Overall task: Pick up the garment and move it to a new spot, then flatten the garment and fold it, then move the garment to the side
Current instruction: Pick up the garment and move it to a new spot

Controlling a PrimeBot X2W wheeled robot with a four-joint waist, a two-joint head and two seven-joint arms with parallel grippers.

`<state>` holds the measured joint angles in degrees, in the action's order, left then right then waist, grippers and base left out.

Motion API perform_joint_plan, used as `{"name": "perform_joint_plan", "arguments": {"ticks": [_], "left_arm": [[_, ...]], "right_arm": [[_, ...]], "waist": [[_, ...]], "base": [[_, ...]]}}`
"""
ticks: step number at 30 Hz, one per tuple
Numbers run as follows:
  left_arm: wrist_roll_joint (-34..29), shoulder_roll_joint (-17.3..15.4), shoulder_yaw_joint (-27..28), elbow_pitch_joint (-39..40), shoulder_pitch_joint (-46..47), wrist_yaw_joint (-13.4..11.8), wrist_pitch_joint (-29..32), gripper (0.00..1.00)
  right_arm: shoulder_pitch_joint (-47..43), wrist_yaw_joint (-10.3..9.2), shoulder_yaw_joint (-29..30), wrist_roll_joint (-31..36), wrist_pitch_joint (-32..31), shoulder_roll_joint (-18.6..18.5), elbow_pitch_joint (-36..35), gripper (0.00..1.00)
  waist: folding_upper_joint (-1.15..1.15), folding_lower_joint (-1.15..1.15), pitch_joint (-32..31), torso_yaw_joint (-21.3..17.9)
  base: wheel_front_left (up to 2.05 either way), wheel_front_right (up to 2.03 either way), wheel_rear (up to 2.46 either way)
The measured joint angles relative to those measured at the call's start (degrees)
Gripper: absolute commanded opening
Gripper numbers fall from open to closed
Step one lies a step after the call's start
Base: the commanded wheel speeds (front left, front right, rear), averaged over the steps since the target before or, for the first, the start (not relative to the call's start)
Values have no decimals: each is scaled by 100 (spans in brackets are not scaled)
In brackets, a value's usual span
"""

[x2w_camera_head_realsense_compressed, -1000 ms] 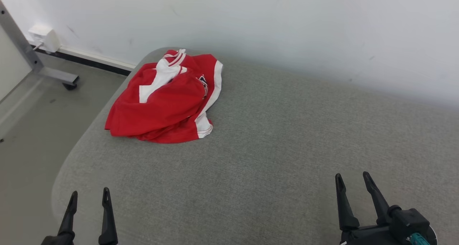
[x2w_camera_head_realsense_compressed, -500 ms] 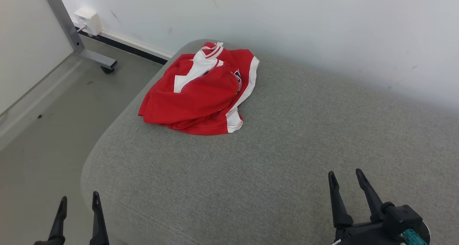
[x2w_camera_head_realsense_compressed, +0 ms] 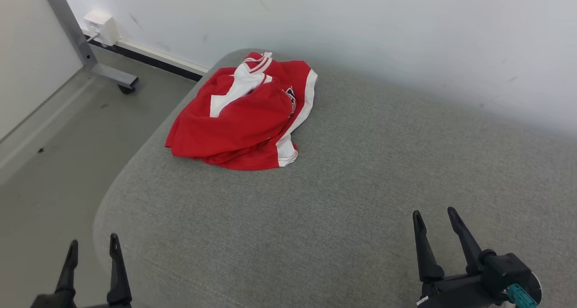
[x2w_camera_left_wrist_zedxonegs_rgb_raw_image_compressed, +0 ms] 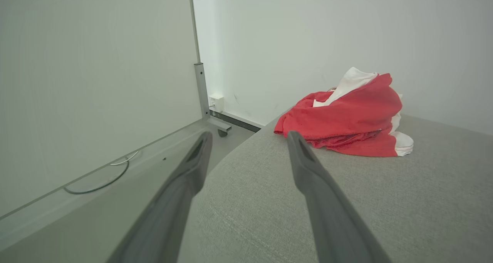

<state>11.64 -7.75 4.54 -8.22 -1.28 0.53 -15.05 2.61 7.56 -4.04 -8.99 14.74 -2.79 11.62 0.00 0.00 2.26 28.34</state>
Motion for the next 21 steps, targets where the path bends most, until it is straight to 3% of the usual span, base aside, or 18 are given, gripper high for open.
{"name": "perform_joint_plan", "arguments": {"ticks": [12, 21], "left_arm": [[193, -547, -67, -374, 1983, 399, 101, 100], [246, -1068, -44, -603, 3458, 488, 413, 100]], "right_arm": [[394, 0, 245, 352, -111, -44, -337, 100], [697, 0, 460, 399, -109, -102, -552, 100]], "waist": [[0, 0, 526, -724], [1, 1, 1153, -1405]], "base": [[0, 0, 0], [0, 0, 0]]}}
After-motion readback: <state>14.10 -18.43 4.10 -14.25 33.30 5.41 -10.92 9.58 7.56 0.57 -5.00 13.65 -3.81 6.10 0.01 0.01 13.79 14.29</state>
